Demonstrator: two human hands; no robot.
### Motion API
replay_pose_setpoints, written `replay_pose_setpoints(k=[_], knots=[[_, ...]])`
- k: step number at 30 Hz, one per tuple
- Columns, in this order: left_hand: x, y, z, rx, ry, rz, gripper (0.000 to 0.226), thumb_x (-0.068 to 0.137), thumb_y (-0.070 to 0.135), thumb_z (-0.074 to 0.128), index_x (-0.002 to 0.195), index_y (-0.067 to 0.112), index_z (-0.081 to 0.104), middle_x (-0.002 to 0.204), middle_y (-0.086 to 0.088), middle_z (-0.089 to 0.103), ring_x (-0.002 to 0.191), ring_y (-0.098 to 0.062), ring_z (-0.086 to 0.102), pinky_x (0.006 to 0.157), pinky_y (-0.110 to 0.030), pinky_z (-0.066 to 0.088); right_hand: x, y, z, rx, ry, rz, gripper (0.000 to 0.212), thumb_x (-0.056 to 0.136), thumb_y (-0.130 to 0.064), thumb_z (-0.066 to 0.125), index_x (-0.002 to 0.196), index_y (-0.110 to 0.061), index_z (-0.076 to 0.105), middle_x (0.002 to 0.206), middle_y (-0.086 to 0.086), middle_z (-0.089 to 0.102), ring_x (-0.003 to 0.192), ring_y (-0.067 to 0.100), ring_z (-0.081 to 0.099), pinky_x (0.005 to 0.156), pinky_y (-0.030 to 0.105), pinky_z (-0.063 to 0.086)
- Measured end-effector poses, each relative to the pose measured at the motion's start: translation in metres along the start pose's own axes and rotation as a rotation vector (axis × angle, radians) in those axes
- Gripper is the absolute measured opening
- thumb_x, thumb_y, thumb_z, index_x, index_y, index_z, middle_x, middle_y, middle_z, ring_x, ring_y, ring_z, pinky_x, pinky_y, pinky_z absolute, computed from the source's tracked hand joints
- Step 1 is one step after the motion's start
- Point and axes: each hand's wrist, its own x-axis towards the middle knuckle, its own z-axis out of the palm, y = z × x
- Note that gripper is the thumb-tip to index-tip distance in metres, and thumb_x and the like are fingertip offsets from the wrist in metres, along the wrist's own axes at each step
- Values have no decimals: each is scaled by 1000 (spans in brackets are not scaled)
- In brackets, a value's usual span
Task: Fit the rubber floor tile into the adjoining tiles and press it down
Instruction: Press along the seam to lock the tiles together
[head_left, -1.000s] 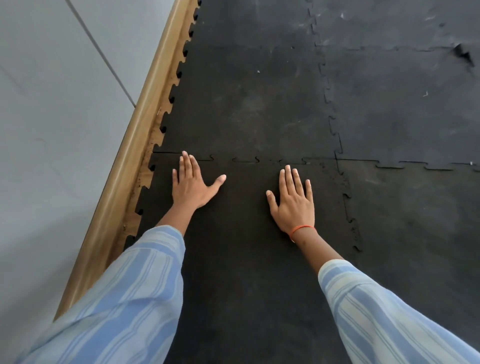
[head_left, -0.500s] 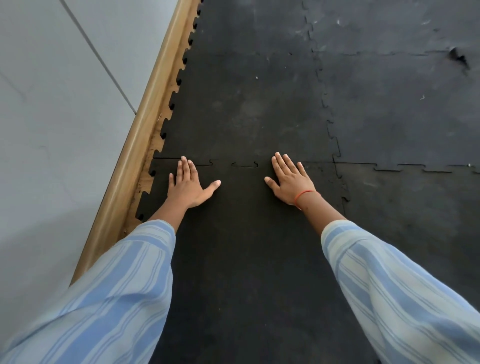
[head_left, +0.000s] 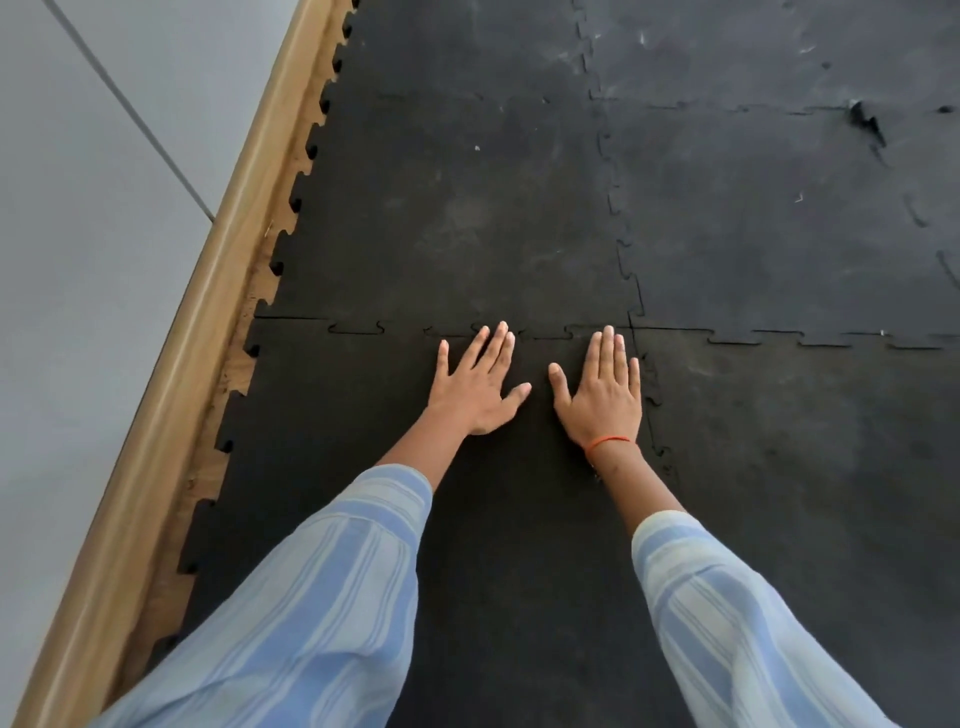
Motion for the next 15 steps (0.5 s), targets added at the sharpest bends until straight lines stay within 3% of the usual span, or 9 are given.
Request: replay_pose_setpoints(k=[4,9,15], knots=[[0,0,-3,-6,-35,-2,73,98,58,16,149,22,-20,155,10,-30,144,-12,-25,115,-55,-14,23,18,-23,25,-191,-71,72,97,-54,21,151,-12,-2,161,2,-8,148,15,-10,121,37,-5],[-3,2,-4,0,-36,8,74,98,56,18,151,19,-17,157,8,-28,145,-13,-21,115,-55,-10,-43,33,-12,32,-40,101,81,94,-60,20,150,-8,-4,161,6,-8,148,18,-9,120,36,-6],[-18,5,11,38,-16,5,77,97,59,18,150,15,-18,157,2,-28,146,-16,-21,117,-51,-8,-36,50,-22,-3,-181,60,87,90,-67,19,150,-10,-10,160,3,-14,147,15,-14,120,37,-8]])
